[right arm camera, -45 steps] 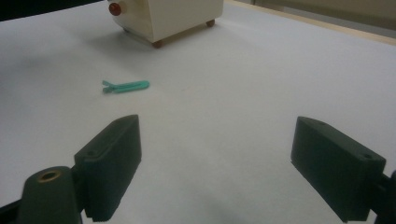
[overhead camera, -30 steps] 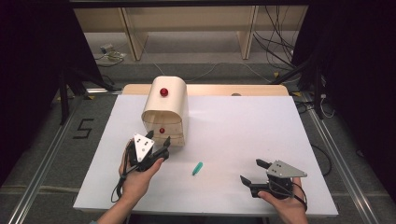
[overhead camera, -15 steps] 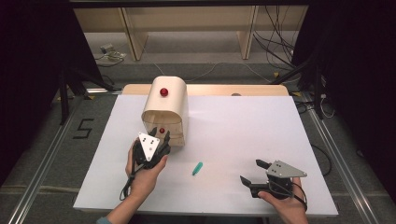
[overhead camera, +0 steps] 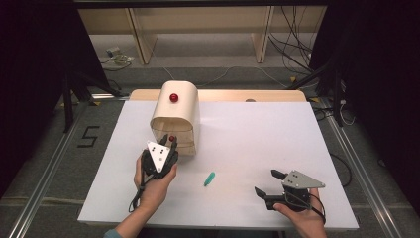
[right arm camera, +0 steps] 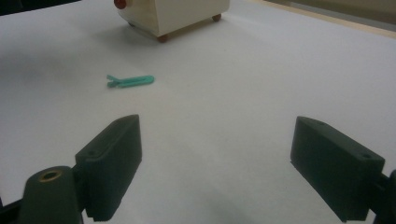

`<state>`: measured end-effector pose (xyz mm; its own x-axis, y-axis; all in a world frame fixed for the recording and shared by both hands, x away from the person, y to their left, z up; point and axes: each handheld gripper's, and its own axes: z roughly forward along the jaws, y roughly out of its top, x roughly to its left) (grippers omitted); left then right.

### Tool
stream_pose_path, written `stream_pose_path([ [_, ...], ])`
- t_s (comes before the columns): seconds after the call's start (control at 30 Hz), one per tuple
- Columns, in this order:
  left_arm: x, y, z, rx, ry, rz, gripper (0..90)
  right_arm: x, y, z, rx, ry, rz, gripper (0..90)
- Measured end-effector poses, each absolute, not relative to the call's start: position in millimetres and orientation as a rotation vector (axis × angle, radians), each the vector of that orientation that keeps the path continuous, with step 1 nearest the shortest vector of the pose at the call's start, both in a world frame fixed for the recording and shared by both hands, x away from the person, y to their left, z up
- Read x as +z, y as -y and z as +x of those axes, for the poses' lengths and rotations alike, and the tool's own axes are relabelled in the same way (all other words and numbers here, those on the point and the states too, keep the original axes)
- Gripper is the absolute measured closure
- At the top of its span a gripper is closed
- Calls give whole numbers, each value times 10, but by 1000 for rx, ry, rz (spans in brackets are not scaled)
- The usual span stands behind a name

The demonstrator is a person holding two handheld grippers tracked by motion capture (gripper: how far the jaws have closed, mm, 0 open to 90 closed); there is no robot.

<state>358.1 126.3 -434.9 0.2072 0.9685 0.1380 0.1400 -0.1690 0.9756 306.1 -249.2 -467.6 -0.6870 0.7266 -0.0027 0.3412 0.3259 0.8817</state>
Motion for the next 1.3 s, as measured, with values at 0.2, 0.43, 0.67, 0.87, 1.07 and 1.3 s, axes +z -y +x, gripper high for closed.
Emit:
stream_pose_path([
  [0.2,-4363,-1251,3583,1098,-1086,1538,716,-4677,2494,3064,1320,-2197,945,176],
  [0.43,-4358,-1255,3586,1092,-1088,1536,729,-4679,2493,3064,1319,-2197,945,176],
  [0.67,-4344,-1274,3588,1063,-1097,1535,730,-4679,2495,3065,1318,-2197,944,177],
  [0.87,-4350,-1290,3589,1061,-1082,1540,731,-4681,2493,3066,1318,-2198,941,177],
  [1.07,-4346,-1299,3589,1050,-1084,1539,732,-4682,2491,3063,1312,-2204,944,178],
  [1.3,-4350,-1303,3585,1040,-1088,1528,732,-4683,2493,3066,1313,-2203,940,178],
])
